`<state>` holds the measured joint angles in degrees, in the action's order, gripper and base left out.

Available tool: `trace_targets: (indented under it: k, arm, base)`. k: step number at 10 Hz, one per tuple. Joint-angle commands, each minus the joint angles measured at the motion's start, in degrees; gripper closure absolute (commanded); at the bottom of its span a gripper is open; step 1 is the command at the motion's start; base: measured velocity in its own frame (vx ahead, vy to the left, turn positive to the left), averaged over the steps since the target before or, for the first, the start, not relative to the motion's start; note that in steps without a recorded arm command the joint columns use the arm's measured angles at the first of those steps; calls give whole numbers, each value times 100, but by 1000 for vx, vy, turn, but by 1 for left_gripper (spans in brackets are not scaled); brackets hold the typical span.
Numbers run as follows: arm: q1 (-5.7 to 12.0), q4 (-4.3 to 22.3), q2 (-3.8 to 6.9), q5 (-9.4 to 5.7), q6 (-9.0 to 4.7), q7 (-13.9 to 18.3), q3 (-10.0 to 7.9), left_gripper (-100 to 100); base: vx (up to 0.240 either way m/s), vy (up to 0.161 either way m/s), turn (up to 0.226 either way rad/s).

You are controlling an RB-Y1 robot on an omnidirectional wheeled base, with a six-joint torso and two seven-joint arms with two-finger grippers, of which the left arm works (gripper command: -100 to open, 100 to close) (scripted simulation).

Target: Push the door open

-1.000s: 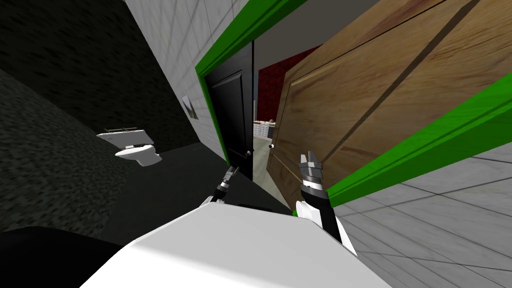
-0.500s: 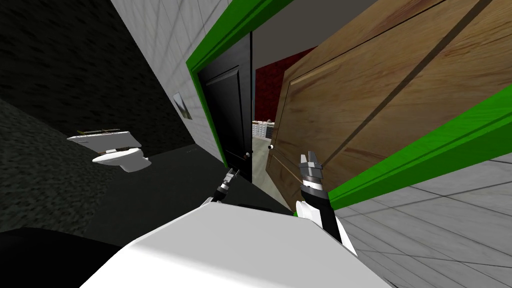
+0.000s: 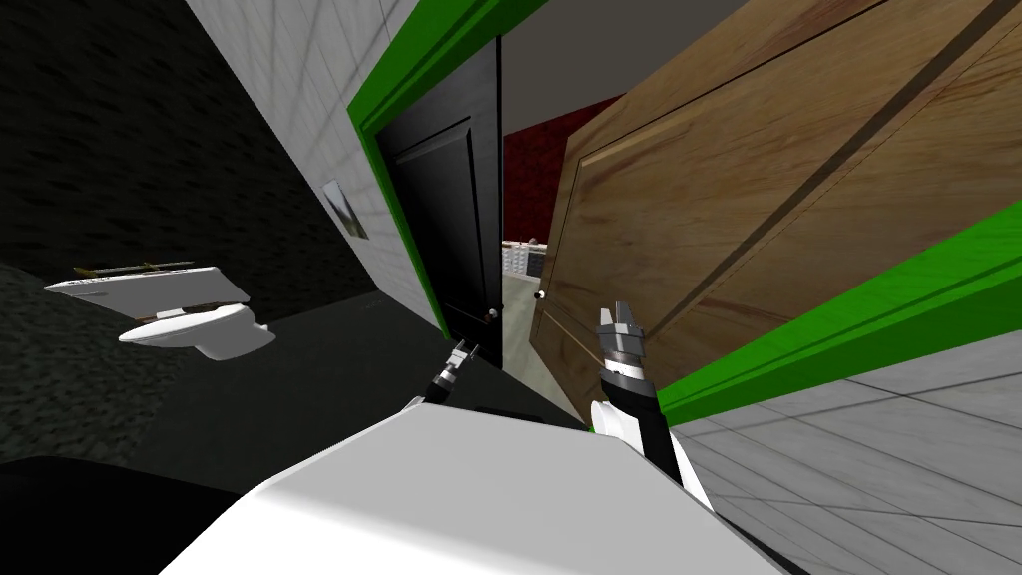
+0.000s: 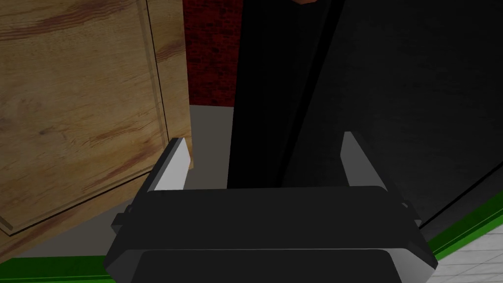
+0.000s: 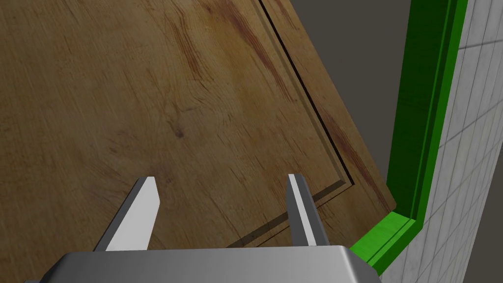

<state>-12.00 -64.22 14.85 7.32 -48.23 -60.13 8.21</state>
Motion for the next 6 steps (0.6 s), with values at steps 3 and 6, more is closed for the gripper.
trace_targets:
  k: [3, 6]
  arm:
    - [153, 480, 78, 72, -119, -332, 61, -100]
    - [214, 702, 120, 114, -165, -513, 99, -100]
  base:
    - [81, 45, -78]
    - [75, 56, -62]
